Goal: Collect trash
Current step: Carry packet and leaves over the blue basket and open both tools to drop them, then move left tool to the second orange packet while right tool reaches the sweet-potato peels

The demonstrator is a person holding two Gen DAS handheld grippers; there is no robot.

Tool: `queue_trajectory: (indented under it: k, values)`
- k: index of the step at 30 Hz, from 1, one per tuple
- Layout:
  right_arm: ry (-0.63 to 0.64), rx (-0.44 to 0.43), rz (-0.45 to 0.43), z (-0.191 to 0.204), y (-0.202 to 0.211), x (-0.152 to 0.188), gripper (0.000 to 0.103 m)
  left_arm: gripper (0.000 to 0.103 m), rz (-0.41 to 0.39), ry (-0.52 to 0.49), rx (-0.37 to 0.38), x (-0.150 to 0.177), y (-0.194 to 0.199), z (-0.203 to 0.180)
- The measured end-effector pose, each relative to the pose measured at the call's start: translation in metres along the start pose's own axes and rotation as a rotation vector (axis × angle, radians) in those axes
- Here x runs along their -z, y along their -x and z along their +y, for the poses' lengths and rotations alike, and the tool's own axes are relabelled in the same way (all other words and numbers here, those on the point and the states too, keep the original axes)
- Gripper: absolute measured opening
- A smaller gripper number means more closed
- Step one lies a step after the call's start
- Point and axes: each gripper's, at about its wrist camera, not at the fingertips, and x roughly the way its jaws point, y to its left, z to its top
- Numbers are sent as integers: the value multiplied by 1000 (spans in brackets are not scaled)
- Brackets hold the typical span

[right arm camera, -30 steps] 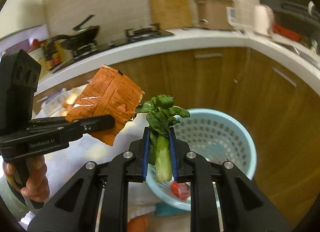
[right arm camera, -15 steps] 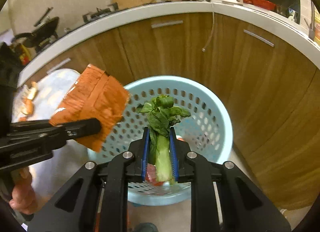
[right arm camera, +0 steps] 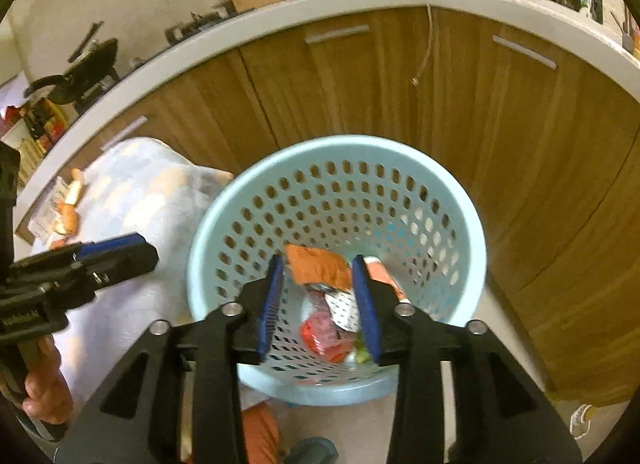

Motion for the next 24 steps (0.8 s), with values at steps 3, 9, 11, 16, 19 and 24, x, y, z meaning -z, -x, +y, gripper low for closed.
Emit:
queue_trajectory:
  k: [3, 9, 11, 16, 19, 24]
  values:
    - [32, -53, -52, 24, 14, -5, 47, 51, -35, 4, -23, 8, 25, 6]
    - [124, -165, -110, 98, 33, -16, 48, 58, -130, 68, -87, 24, 98, 42]
    - [153, -200, -113, 119, 37, -20, 49, 58, -154, 83, -93, 29, 120, 54]
    - [214, -270, -90, 170, 39, -22, 49, 68, -237, 157, -184, 55, 184, 96]
    - [231, -305, -61, 195, 33, -21, 50, 75, -255, 206, -229, 75, 212, 124]
    - [245, -333, 4, 230, 12, -21, 56, 76, -215, 279, -265, 94, 222, 166]
